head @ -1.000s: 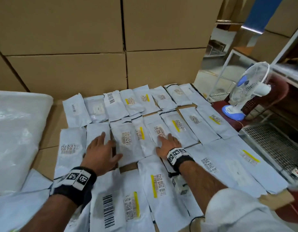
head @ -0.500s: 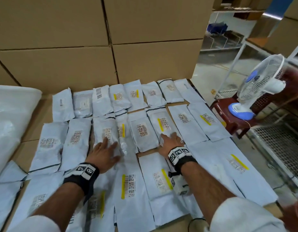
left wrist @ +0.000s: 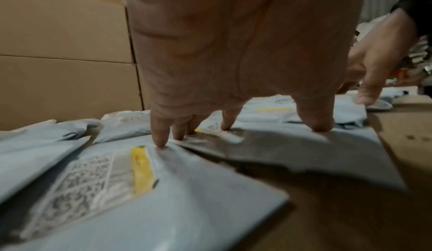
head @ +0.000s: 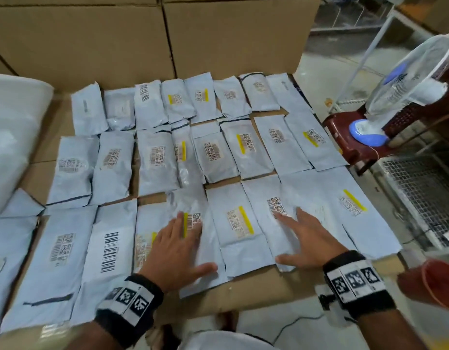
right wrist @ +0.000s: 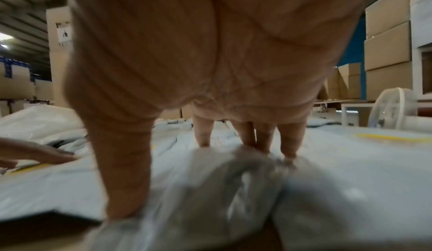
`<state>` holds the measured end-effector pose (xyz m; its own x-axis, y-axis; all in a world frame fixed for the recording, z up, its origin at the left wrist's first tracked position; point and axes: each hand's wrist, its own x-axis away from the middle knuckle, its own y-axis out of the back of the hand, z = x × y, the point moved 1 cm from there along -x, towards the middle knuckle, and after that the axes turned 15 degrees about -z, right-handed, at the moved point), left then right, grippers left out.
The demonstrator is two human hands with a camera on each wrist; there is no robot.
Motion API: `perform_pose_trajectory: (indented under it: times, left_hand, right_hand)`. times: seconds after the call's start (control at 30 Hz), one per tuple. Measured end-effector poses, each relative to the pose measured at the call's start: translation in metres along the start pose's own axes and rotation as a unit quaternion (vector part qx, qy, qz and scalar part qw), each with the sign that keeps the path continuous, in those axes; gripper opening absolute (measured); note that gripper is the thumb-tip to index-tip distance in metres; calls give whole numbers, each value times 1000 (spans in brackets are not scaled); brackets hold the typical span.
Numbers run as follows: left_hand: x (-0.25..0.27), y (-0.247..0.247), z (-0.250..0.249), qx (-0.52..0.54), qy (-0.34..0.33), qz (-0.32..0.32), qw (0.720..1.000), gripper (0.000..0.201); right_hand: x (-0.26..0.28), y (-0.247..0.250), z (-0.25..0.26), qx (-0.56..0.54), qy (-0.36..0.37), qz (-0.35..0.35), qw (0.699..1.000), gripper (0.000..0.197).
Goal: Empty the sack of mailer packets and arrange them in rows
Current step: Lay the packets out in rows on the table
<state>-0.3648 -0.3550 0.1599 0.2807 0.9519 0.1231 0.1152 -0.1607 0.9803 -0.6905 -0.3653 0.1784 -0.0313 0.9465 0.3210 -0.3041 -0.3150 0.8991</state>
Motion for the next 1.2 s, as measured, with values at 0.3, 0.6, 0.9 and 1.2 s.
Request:
perform_pose_trajectory:
  times: [0.3,0.6,0.9,1.2]
  left_hand:
    - [-15,-11,3,-6,-13,-21,1000,111]
    - [59,25,58,34,152,-148,977,92]
    - [126,-8,149,-4,328,-129,936,84]
    - [162,15,211,85,272,-224,932,72]
  right_hand:
    - [2,-20,14,-4,-29,-36,999,104]
    - [37,-51,129,-59,212,-160,962,72]
    - [26,-128,278,-10,350,-36,936,86]
    - [27,-122,307,29,344,-65,936,68]
